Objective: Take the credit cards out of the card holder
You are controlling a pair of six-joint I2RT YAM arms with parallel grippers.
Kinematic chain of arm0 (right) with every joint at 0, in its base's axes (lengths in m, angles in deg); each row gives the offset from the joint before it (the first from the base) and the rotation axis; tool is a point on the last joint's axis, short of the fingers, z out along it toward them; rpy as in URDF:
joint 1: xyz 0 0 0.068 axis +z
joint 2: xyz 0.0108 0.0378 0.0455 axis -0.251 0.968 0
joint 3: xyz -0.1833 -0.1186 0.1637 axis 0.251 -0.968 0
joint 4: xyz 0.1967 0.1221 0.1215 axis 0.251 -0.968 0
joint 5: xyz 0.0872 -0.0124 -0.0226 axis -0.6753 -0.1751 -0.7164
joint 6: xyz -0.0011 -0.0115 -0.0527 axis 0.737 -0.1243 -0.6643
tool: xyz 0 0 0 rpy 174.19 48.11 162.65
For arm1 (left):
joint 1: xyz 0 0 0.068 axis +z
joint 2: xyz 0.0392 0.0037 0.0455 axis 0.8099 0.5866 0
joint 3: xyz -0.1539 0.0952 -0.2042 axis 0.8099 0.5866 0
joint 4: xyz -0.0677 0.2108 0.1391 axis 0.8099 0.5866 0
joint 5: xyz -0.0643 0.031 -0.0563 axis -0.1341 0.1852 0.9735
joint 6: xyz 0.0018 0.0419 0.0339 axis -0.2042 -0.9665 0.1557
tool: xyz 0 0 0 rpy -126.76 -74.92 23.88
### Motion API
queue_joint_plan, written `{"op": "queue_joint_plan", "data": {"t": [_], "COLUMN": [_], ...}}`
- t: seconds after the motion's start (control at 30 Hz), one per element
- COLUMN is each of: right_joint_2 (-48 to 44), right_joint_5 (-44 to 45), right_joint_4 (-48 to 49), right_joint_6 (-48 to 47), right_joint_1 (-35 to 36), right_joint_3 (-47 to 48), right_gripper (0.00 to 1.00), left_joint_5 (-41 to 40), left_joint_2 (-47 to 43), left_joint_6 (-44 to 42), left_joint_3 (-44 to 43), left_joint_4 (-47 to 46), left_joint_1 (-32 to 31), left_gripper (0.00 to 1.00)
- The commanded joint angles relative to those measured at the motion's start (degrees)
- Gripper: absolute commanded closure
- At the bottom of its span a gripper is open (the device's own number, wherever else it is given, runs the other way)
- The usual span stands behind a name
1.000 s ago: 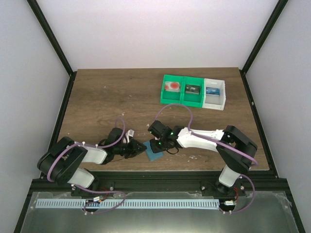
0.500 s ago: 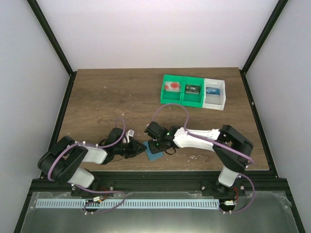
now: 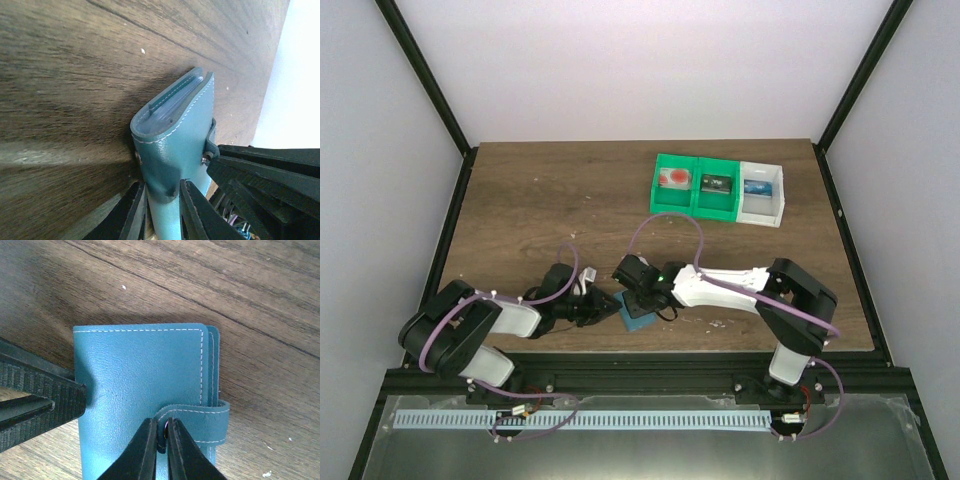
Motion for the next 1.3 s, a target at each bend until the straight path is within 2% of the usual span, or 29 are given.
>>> {"op": "queue_joint_plan", "data": {"t": [0.0,0.4,0.57,0.7,0.9,1.27], "right_joint_2": [-1.81,-7.19,-12.83,-18.17,-21.06,-22.05], "right_joint_5": [0.87,3.93,4.10,0.73,-3.62,-3.93], "right_joint_4": [1.08,1.11,2.19,5.68,10.70,12.31], "right_joint_6": [0.41,1.39,2.69,3.96,5.85,5.78], "right_joint_1": [0.44,0.49,0.49,0.49,0.48,0.48], "right_joint_3": [0.11,-0.50,-2.12,-4.57,-8.36,-8.70], "right_gripper": [1.00,1.00,1.00,1.00,0.99,1.00], "left_joint_5": [0.51,-0.34,-3.60,-7.81,-9.54,-5.73], "left_joint_2": [0.93,0.31,-4.47,-10.24,-16.97,-17.88], "left_joint_6": [-1.20,-3.42,-6.51,-8.75,-9.08,-9.47], "left_joint_3": [-0.07,-1.98,-4.90,-6.61,-4.70,-2.26], "left_joint_4": [-0.95,2.98,11.66,18.97,21.43,20.02], "left_joint_1": [-0.31,-0.27,-0.29,-0.31,-0.31,-0.30], "left_gripper": [0.78,0.77,0.69,0.58,0.42,0.42]}}
